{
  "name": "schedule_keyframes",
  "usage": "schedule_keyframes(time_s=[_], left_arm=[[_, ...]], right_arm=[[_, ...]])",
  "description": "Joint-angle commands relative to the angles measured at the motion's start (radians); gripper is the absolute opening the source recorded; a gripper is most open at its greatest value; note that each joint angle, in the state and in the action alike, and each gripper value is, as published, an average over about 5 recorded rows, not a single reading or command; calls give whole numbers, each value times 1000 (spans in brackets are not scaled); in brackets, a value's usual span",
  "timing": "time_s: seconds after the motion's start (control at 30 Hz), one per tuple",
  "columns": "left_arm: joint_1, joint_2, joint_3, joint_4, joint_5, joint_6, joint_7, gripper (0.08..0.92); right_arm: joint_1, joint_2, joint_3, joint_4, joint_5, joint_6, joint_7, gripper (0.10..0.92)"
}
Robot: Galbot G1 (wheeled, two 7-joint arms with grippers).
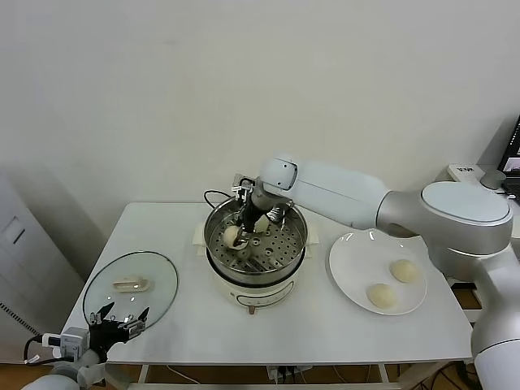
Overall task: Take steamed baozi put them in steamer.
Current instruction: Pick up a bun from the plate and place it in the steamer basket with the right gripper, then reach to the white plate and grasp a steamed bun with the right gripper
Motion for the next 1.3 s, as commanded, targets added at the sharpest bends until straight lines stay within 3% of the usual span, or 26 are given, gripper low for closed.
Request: schedule_keyframes(time_s=[0.03, 0.23, 0.37, 0.57, 0.87, 1.3], left_arm=[[3, 2, -3, 0, -3, -2, 0, 823], [5, 2, -4, 0, -5, -1, 0, 823], [7, 2, -4, 0, -5, -2, 0, 823], [7, 6, -2, -4, -6, -3, 1, 823], [5, 5, 4, -8, -5, -3, 1, 823], [9, -9, 6, -9, 15, -3, 1, 823]], right_arm=[[-15, 13, 15, -18, -13, 7, 14, 575], [75, -30, 18, 10, -13, 10, -42, 746], [195, -135, -24, 53, -17, 49, -159, 813], [359, -365, -136, 159, -61, 141, -319, 822], [326, -633, -196, 222, -241, 263, -408, 823], [62, -712, -66, 162, -436, 374, -428, 823]])
